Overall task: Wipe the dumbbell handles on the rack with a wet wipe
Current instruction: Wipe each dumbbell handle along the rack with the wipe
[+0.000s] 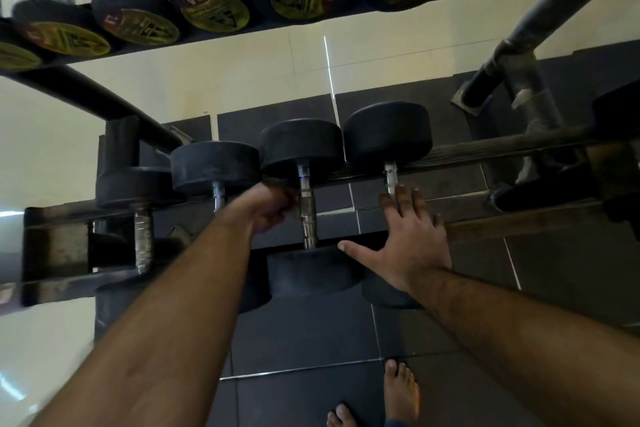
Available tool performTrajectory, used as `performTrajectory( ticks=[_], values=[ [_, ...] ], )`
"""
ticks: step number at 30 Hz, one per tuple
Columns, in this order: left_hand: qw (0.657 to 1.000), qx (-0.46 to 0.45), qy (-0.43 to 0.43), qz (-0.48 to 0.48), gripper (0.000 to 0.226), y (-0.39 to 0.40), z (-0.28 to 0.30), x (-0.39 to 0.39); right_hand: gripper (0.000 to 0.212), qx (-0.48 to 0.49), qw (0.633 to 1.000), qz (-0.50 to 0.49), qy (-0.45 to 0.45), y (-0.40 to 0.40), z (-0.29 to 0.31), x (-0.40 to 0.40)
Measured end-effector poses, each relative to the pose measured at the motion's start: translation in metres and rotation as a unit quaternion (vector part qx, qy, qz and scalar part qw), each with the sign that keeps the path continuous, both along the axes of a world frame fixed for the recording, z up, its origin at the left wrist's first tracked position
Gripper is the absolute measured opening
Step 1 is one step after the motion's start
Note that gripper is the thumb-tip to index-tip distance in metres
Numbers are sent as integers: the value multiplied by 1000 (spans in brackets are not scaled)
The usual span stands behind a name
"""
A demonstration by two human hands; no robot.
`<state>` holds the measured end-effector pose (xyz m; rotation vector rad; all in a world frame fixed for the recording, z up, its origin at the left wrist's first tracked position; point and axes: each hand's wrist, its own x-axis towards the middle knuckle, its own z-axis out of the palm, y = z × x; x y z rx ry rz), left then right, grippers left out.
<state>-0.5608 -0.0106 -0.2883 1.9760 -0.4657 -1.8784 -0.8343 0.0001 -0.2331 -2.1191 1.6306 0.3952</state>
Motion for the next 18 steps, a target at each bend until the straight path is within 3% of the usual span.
performTrajectory(
  ticks=[2, 3, 5, 8, 12, 15, 17, 18],
  values=[
    [979, -31, 101, 175, 37, -6, -8, -9, 140, 1, 1000, 1, 5, 0, -1, 0],
    [969, -19, 148, 196, 32, -3, -6, -15, 140, 1, 1000, 1, 5, 0, -1, 0],
    [979, 47, 170, 100, 31, 11, -6, -15, 139, -2, 1000, 1, 4, 0, -1, 0],
    [984, 91, 122, -93, 41, 22, 3, -3, 140, 0, 1000, -1, 4, 0, 0, 0],
    [960, 58, -114, -249, 44, 13, 24, 3, 139, 6, 1000, 4, 6, 0, -1, 0],
    [962, -94, -240, -89, 35, 12, 18, -3, 137, 3, 1000, 7, 5, -1, -2, -1],
    [902, -233, -363, -28, 27, 15, 24, -19, 136, 0, 1000, 9, 2, -1, -3, -2],
    [852, -298, -427, -58, 24, 16, 32, -30, 136, -1, 1000, 8, -1, -1, -3, -2]
  ],
)
